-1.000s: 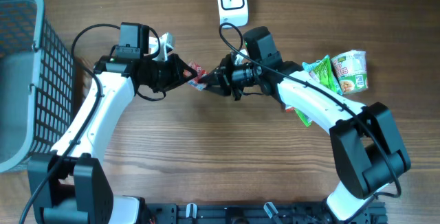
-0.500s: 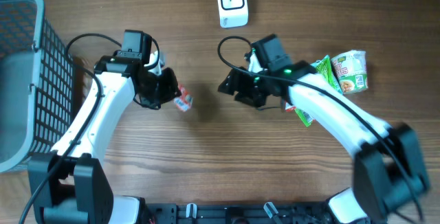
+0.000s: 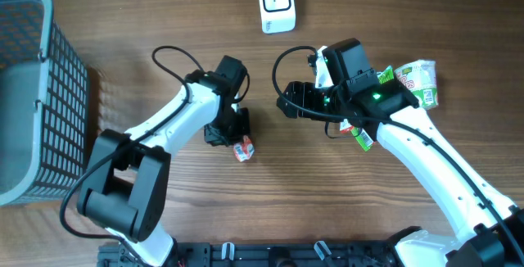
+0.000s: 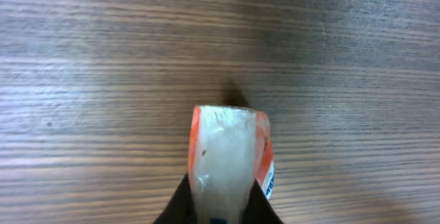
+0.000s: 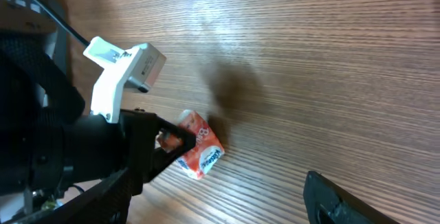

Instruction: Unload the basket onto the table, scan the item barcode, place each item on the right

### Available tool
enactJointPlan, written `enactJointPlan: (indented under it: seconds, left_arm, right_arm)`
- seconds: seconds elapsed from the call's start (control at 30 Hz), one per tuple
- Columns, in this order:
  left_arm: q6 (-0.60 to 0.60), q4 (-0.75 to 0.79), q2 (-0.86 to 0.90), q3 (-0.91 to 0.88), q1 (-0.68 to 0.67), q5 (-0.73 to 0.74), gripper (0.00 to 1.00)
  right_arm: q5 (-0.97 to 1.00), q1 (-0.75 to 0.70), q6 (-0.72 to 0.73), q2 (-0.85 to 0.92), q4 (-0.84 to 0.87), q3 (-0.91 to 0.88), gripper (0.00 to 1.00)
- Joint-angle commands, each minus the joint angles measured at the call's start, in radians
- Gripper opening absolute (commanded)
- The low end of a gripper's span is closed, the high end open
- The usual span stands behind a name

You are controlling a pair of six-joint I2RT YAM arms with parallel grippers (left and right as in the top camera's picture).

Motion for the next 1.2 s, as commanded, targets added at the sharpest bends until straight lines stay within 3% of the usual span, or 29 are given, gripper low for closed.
enactJointPlan:
  seconds: [0.0, 0.07, 0.2, 0.23, 0.4, 0.53, 0.6, 0.7, 0.87, 0.93, 1.1, 1.17]
  left_arm:
    - [-0.023, 0.025, 0.034, -0.001, -0.009, -0.017, 0.41]
    - [-0.023, 0.025, 0.034, -0.001, -0.009, -0.017, 0.49]
    - [-0.023, 0.017, 0.032, 0.014, 0.011, -0.002, 0.28]
    - [-0.023, 0.017, 0.032, 0.017, 0.015, 0.006, 0.28]
    - [-0.023, 0.017, 0.032, 0.024, 0.025, 0.014, 0.51]
    - [-0.023, 0.026, 0.031, 0.031, 0.026, 0.038, 0.59]
    - [-0.023, 0.024, 0.03, 0.062, 0.043, 0.04, 0.66]
    - [-0.022, -0.001, 0.024, 0.129, 0.073, 0.04, 0.77]
    - [-0.015, -0.057, 0.003, 0.286, 0.163, 0.039, 0.8]
    - [-0.015, -0.059, -0.008, 0.352, 0.229, 0.039, 0.81]
    - [-0.015, -0.058, -0.013, 0.388, 0.383, 0.039, 1.0]
    - [-0.015, -0.066, -0.013, 0.388, 0.44, 0.014, 1.0]
  right_arm:
    - [0.025, 0.002, 0.002, -0.002, -0.008, 0.01, 0.81]
    - [0.025, 0.002, 0.001, -0.002, -0.008, 0.01, 0.82]
    - [0.026, 0.002, 0.002, -0.002, -0.008, 0.01, 0.84]
    - [0.025, 0.002, 0.002, -0.002, -0.008, 0.01, 0.84]
    - [0.025, 0.002, 0.01, -0.002, -0.014, 0.009, 0.86]
    - [0.026, 0.002, 0.009, -0.002, -0.023, 0.009, 0.87]
    - [0.036, 0.002, 0.009, -0.002, -0.024, 0.009, 1.0]
    - [0.04, 0.002, -0.004, -0.002, -0.037, 0.009, 1.0]
    - [0.021, 0.018, -0.141, -0.002, -0.053, 0.009, 0.97]
    - [0.009, 0.059, -0.248, -0.002, -0.056, 0.009, 0.9]
    - [0.075, 0.224, -0.25, 0.046, -0.029, 0.009, 0.86]
    - [0.118, 0.299, -0.249, 0.09, 0.008, 0.009, 0.86]
